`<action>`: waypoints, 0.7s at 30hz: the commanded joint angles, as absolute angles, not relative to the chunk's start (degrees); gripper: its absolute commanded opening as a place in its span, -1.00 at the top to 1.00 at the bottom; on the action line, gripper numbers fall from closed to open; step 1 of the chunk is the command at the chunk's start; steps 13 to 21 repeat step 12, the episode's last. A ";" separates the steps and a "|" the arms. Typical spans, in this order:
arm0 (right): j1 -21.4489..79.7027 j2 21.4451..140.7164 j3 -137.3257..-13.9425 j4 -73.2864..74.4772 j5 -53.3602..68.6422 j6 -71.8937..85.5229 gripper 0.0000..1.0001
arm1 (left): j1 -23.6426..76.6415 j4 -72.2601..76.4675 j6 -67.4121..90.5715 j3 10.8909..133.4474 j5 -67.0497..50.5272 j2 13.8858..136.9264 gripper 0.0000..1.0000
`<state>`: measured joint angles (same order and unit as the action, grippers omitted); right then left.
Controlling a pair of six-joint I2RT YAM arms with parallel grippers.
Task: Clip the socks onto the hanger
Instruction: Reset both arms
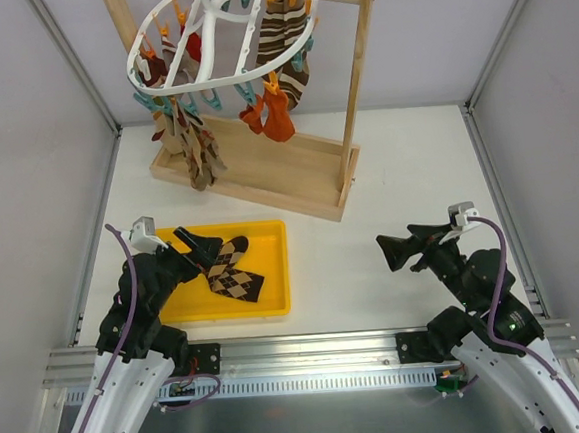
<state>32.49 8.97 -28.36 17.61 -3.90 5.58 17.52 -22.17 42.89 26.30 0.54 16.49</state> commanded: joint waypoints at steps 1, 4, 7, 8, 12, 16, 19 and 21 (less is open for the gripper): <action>32.70 8.44 -28.92 17.93 -4.75 6.59 -1.00 | 17.14 -21.00 43.59 26.19 0.97 15.82 -0.99; 32.70 8.17 -28.83 17.93 -5.01 6.68 -0.99 | 17.14 -20.92 43.68 26.10 0.88 15.82 -0.98; 32.78 7.82 -28.83 17.84 -5.01 6.59 -1.00 | 17.14 -20.92 43.59 26.19 0.70 15.82 -0.99; 32.78 7.65 -28.74 17.93 -5.01 6.59 -1.00 | 17.14 -20.92 43.59 26.19 0.62 15.82 -0.98; 32.70 6.86 -28.65 17.76 -5.01 6.68 -1.00 | 17.14 -20.92 43.77 26.28 0.18 15.82 -0.98; 32.70 6.86 -28.65 17.76 -5.01 6.68 -1.00 | 17.14 -20.92 43.77 26.28 0.18 15.82 -0.98; 32.70 6.86 -28.65 17.76 -5.01 6.68 -1.00 | 17.14 -20.92 43.77 26.28 0.18 15.82 -0.98; 32.70 6.86 -28.65 17.76 -5.01 6.68 -1.00 | 17.14 -20.92 43.77 26.28 0.18 15.82 -0.98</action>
